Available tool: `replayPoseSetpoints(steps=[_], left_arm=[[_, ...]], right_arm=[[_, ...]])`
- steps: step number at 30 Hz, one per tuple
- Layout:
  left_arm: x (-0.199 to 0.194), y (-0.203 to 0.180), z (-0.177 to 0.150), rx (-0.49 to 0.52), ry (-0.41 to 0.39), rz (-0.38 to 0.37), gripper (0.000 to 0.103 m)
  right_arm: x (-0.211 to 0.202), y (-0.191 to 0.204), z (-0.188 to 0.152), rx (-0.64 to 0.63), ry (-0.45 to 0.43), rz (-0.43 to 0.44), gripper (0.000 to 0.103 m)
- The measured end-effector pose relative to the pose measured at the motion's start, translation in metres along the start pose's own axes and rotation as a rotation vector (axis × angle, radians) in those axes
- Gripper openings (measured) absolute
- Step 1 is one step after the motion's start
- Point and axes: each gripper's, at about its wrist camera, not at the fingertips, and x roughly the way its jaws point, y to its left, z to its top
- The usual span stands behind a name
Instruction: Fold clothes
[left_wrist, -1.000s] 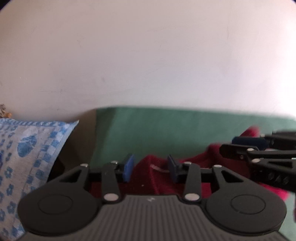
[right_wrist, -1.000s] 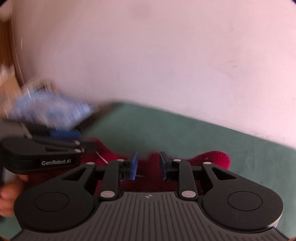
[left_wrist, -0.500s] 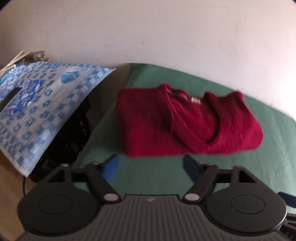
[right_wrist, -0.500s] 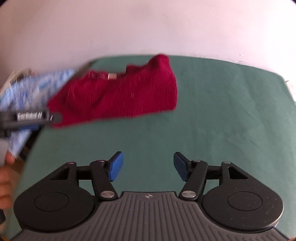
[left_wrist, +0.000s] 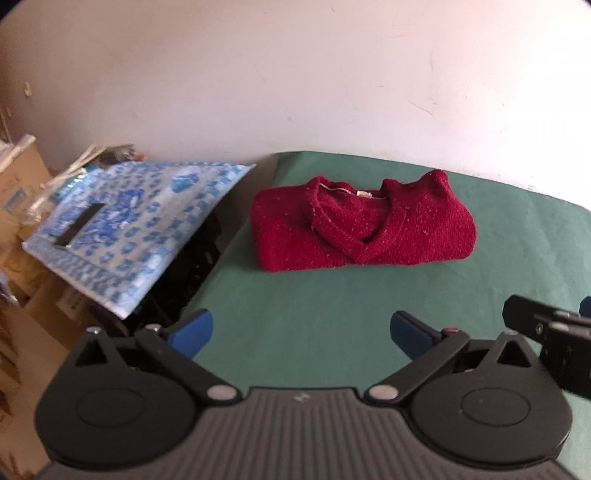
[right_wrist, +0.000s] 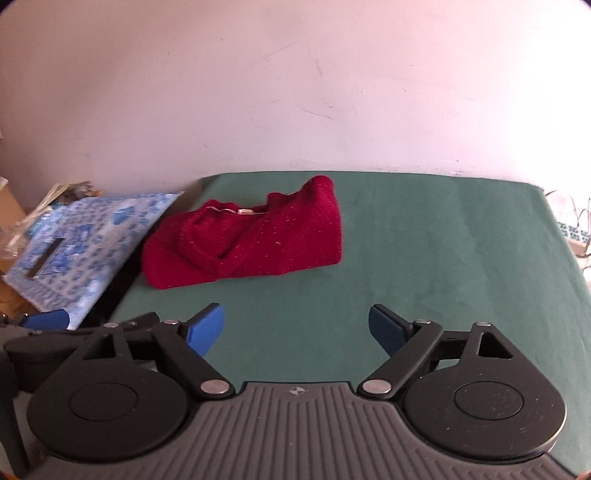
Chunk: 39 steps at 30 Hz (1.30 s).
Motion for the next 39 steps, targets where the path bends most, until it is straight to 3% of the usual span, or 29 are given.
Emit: replayPoseSetpoints(steps=[6,10,19,26,34,39], left_arm=[[-0.022,0.001,-0.02,-0.05,0.049,0.02,0.102],[-0.035,0.002,-0.019,-0.008,-0.006,0.035,0.102],[-0.039,0.024,0.001,0.1,-0.058,-0.045,0.103],[-0.029,0.048,0.012,0.12,-0.055,-0.135,0.103],[-0.017,0.056,0.012,0.128,-0.052,-0.161,0.103],[-0.015,0.056,0.016,0.102,-0.046,-0.148,0.103]], right_arm=[[-0.026,-0.003,-0.008,-0.023,-0.015,0.011,0.089],[-0.035,0.002,-0.007,-0.015,-0.041,-0.026,0.089],[-0.042,0.03,0.0,0.061,-0.085,-0.106,0.089],[-0.045,0.06,0.0,0.072,-0.126,-0.159,0.089],[-0.035,0.071,0.002,0.072,-0.079,-0.169,0.089],[-0.032,0.078,0.008,0.015,-0.094,-0.167,0.089]])
